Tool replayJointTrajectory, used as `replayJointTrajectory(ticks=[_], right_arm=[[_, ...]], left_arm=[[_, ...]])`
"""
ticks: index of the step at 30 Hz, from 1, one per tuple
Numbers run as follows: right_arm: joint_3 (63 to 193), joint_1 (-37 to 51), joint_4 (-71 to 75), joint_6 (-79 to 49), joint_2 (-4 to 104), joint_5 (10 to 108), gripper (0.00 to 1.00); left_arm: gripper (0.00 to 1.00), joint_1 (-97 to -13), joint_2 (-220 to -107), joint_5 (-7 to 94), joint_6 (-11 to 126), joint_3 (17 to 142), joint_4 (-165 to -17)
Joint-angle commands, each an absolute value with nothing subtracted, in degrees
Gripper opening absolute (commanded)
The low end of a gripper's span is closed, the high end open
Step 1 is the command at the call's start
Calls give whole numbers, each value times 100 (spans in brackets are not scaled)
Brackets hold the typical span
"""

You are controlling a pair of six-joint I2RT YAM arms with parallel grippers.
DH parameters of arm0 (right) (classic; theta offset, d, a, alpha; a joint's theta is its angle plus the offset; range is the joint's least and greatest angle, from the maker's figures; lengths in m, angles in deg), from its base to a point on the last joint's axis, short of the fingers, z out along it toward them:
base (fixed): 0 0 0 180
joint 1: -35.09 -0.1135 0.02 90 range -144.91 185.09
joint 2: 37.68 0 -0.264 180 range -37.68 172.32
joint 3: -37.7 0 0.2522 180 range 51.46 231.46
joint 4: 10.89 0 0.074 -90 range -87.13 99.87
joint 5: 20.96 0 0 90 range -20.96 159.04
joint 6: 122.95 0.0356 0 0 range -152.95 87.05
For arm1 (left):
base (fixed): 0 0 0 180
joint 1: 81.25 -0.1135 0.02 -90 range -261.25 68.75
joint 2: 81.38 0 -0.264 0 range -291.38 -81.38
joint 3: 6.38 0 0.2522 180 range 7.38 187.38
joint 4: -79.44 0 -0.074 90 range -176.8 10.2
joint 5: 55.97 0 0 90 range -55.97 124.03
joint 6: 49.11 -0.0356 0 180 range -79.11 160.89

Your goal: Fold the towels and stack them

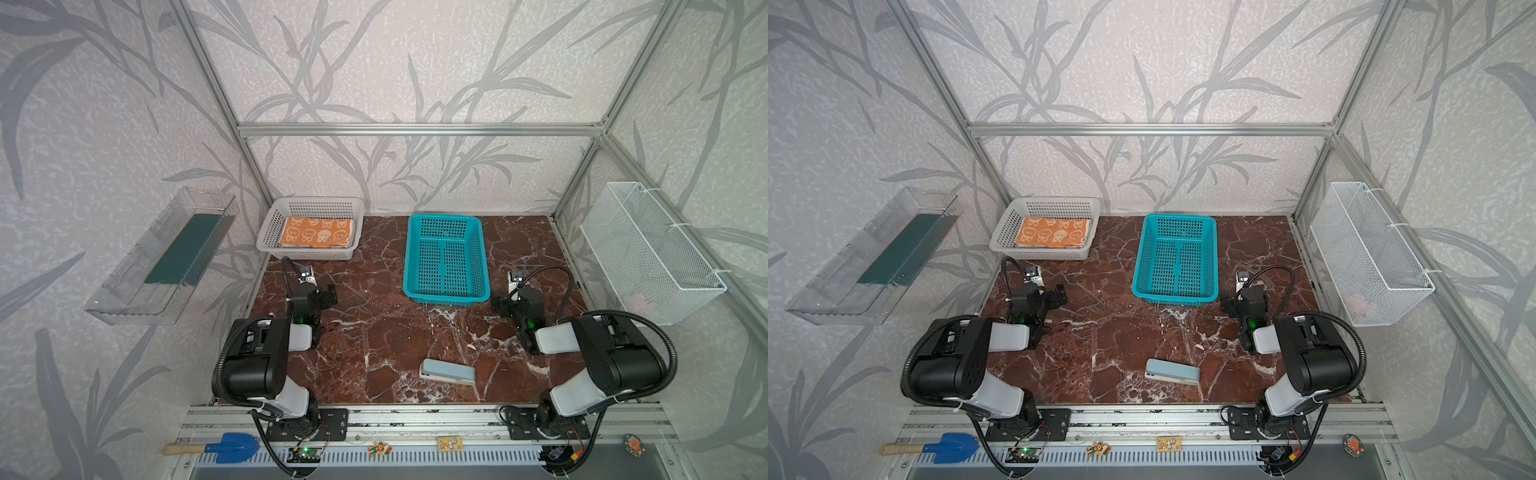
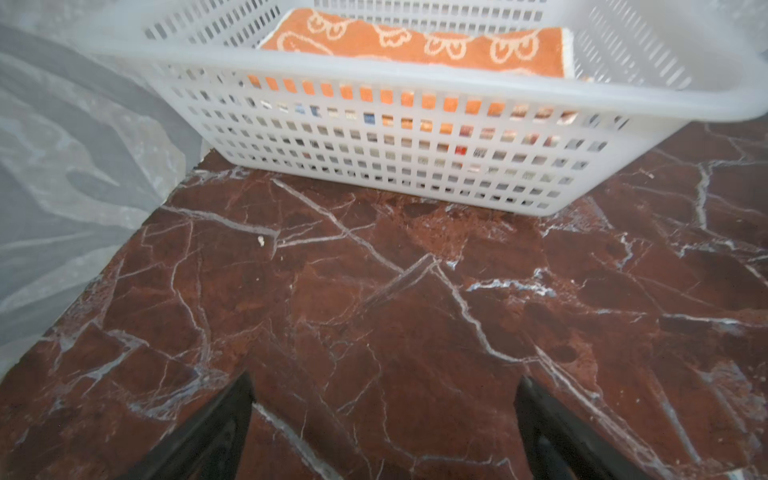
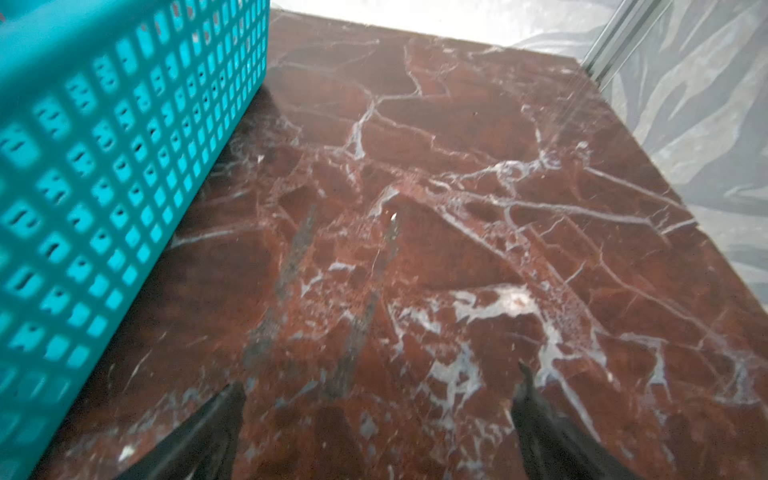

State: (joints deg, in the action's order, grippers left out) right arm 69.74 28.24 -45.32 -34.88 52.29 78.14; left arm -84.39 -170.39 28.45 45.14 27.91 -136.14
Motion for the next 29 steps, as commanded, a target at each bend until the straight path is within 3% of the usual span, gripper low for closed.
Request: replayJointTrajectory(ticks=[1,29], right_arm=[[7263,2929,-4935,-3391,5081,7815,99],[7371,2920,-4670,-3496,5030,7669,99]], left_arm=[[99,-8456,-17035,3045,4402,2751,-14187],[99,-8347,-17131,3039,4247,2889,-14109]])
